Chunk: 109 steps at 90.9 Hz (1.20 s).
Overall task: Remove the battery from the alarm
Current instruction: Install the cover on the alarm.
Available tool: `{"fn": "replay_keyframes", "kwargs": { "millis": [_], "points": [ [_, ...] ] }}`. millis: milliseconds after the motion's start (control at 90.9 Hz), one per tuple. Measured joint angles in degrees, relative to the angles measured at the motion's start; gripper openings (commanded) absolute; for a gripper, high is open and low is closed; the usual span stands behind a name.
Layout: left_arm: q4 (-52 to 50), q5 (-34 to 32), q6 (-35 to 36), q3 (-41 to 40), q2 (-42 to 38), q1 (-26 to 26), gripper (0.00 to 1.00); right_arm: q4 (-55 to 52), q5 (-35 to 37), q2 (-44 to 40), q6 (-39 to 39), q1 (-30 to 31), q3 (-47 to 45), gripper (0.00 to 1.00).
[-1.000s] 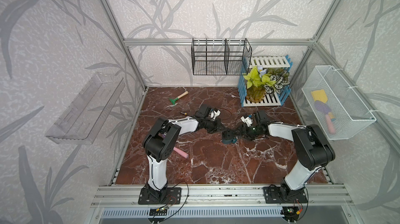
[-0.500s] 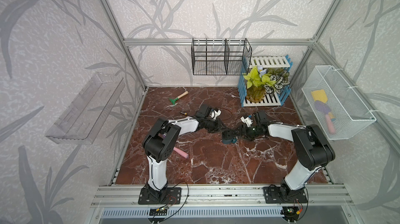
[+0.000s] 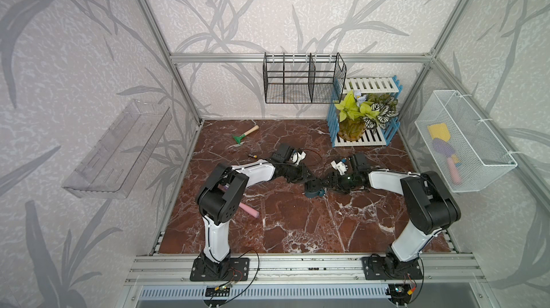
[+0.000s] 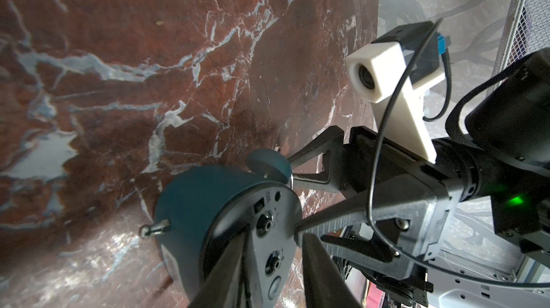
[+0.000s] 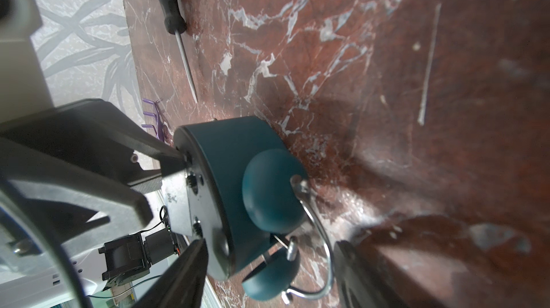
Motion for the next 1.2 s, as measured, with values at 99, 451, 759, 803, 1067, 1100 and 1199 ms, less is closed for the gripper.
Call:
{"fn": "replay_keyframes", "kwargs": {
  "millis": [99,451,759,803,1067,1100,1199],
  "points": [
    [-1.6,-0.8,0.6,0.8,-0.1,0.0,0.38,0.1,0.0,0.0,0.2,0.0,0.0,0.71],
    [-4.5,-2.7,1.6,2.0,-0.2,0.0,0.39,0.2,0.0,0.0,0.2,0.0,0.0,0.7],
    [-7.3,-4.1,2.6,3.5,-0.2,0.0,0.42,0.2,0.0,0.0,0.2,0.0,0.0,0.7],
    [-7.8,-4.4,2.9,3.8,-0.2,0.0,0.42,0.2,0.0,0.0,0.2,0.0,0.0,0.7],
    [-9.9,-5.6,3.6,5.0,-0.2,-0.2,0.44,0.2,0.0,0.0,0.3,0.0,0.0,0.7],
    [-10.3,-5.8,3.8,5.2,-0.2,-0.2,0.44,0.2,0.0,0.0,0.3,0.0,0.0,0.7],
    [-11.2,-6.3,4.0,5.7,-0.2,-0.3,0.44,0.2,0.0,0.0,0.4,0.0,0.0,0.7]
  ]
}}
